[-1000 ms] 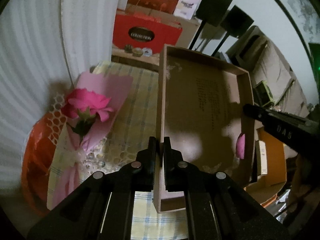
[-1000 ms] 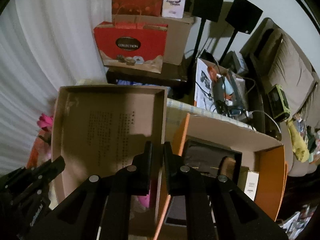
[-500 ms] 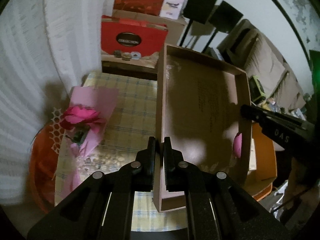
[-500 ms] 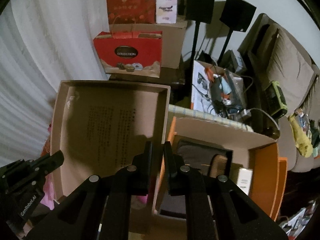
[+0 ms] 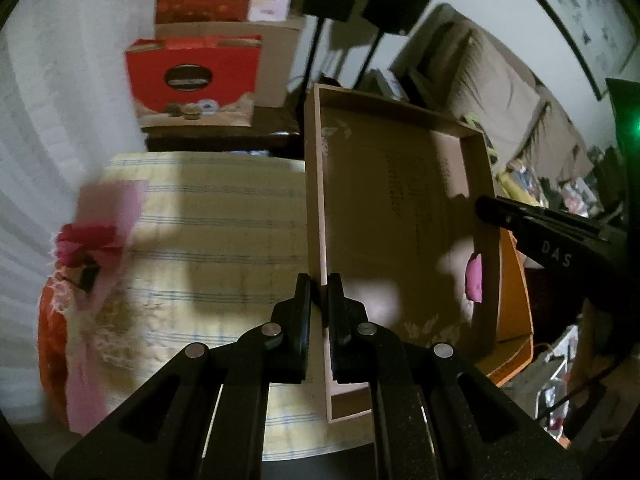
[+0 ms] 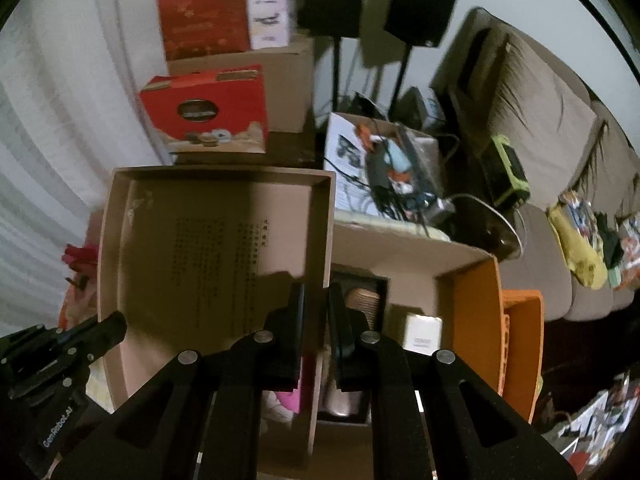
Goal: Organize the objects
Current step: 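Lift the brown box with both tools and carry it over the orange box, then lower the brown box into the orange box and open both tools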
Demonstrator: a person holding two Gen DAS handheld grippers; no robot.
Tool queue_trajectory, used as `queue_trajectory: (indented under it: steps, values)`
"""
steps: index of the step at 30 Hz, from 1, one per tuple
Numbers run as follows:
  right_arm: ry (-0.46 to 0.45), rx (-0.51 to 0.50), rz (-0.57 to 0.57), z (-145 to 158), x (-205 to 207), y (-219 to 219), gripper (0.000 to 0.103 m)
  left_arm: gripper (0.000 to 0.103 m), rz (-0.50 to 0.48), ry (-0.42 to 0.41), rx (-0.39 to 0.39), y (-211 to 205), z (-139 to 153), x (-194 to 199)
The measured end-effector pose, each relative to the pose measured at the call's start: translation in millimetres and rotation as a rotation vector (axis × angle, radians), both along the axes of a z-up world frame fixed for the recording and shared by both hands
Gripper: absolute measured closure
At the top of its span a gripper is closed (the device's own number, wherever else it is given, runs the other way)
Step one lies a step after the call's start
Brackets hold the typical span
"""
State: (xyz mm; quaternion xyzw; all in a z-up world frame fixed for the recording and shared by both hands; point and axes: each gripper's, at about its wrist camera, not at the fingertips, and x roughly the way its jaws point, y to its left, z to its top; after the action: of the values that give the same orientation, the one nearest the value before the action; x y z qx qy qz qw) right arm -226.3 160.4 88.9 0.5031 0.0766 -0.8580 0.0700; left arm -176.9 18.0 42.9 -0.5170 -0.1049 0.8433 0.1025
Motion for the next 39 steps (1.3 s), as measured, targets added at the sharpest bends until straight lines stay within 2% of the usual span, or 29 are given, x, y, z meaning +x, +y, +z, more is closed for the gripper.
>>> queue_trajectory:
  steps: [8,16,31,36,39]
  values:
    - [-0.037,-0.017,-0.080,-16,0,61,0.093,0.096,-0.082,-0.032,-0.033,61,-19,-5]
    - [-0.103,-0.073,-0.138,-49,-8,106,0.093,0.095,-0.128,-0.056,-0.104,100,-36,-10]
    - [-0.195,-0.160,-0.130,-100,-25,112,0.093,0.096,-0.115,-0.088,-0.227,104,-68,-21]
    - [-0.216,-0.175,-0.124,-112,-27,110,0.093,0.096,-0.093,-0.088,-0.235,99,-72,-24]
    - [-0.226,-0.201,-0.121,-117,-28,108,0.096,0.096,-0.096,-0.058,-0.224,98,-64,-21]
